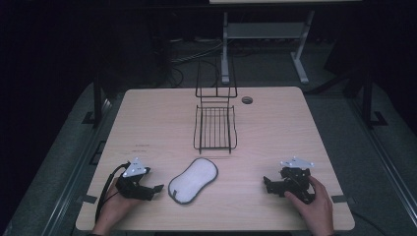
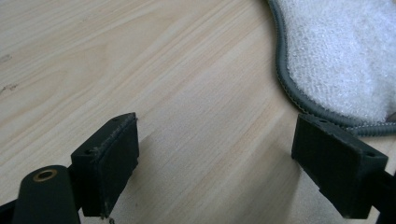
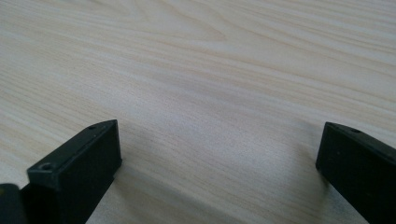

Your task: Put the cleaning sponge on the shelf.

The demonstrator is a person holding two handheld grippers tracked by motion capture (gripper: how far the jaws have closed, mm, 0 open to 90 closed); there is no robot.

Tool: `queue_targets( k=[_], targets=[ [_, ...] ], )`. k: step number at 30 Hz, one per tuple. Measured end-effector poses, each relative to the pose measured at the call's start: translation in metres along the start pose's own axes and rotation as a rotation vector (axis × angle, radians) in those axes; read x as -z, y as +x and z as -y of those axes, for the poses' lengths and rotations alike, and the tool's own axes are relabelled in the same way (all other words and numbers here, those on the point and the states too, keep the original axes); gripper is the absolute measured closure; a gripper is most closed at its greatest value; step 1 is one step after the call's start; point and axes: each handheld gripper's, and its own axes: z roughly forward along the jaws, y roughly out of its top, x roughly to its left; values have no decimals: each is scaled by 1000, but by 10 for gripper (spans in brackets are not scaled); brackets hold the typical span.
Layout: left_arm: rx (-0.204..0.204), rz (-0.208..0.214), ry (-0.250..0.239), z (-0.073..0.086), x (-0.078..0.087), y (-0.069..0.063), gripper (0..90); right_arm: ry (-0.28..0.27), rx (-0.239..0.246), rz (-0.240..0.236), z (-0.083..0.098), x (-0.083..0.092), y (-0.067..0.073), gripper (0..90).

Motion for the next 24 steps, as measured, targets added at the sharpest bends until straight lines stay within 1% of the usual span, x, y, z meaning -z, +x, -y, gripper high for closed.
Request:
queue_targets(
  k=[1, 2, 3, 4, 5, 7, 8, 9, 10, 11, 12, 13, 15, 16, 17, 18, 19, 20, 21, 22, 23, 24],
  targets=[
    [8, 10, -1, -1, 1, 0, 174, 0, -1, 0, 0, 0, 0, 0],
    [8, 10, -1, -1, 1, 0, 197, 0, -1, 0, 0, 0, 0, 0],
    [19, 20, -9, -6, 2, 0, 208, 0, -1, 0, 0, 0, 0, 0],
    [19, 20, -9, -6, 2, 0, 230, 0, -1, 0, 0, 0, 0, 0],
    [17, 27, -27, -12, 6, 1, 266, 0, 1, 0, 0, 0, 0, 0],
    [21, 41, -55, -19, 8, 1, 348, 0, 1, 0, 0, 0, 0, 0],
    [24, 46, -58, -22, 9, 1, 398, 0, 1, 0, 0, 0, 0, 0],
    [24, 46, -58, -22, 9, 1, 439, 0, 1, 0, 0, 0, 0, 0],
    [25, 54, -59, -26, 9, 1, 439, 0, 1, 0, 0, 0, 0, 0],
    [21, 66, -66, -32, 9, 0, 535, 0, 1, 0, 0, 0, 0, 0],
    [21, 66, -66, -32, 9, 0, 574, 0, 1, 0, 0, 0, 0, 0],
    [22, 79, -64, -35, 9, 0, 574, 0, 1, 0, 0, 0, 0, 0],
    [20, 95, -62, -40, 7, -1, 656, 0, 0, 0, 0, 0, 0, 0],
    [19, 110, -59, -44, 5, -2, 725, 0, 0, 0, 0, 0, 0, 0],
    [19, 110, -59, -44, 5, -2, 751, 0, 0, 0, 0, 0, 0, 0],
    [16, 118, -57, -47, 4, -3, 751, 0, 0, 0, 0, 0, 0, 0],
    [14, 134, -48, -52, 1, -4, 806, 0, 0, 0, 0, 0, 0, 0],
    [14, 134, -48, -52, 1, -4, 825, 0, 0, 0, 0, 0, 0, 0],
    [10, 138, -42, -56, -1, -5, 825, 0, 0, 0, 0, 0, 0, 0],
    [17, 157, -47, -60, -2, -7, 885, 0, 0, 0, 0, 0, 0, 0],
    [17, 157, -47, -60, -2, -7, 894, 0, 0, 0, 0, 0, 0, 0],
    [10, 174, -48, -64, -4, -9, 894, 0, 0, 0, 0, 0, 0, 0]
  ],
)
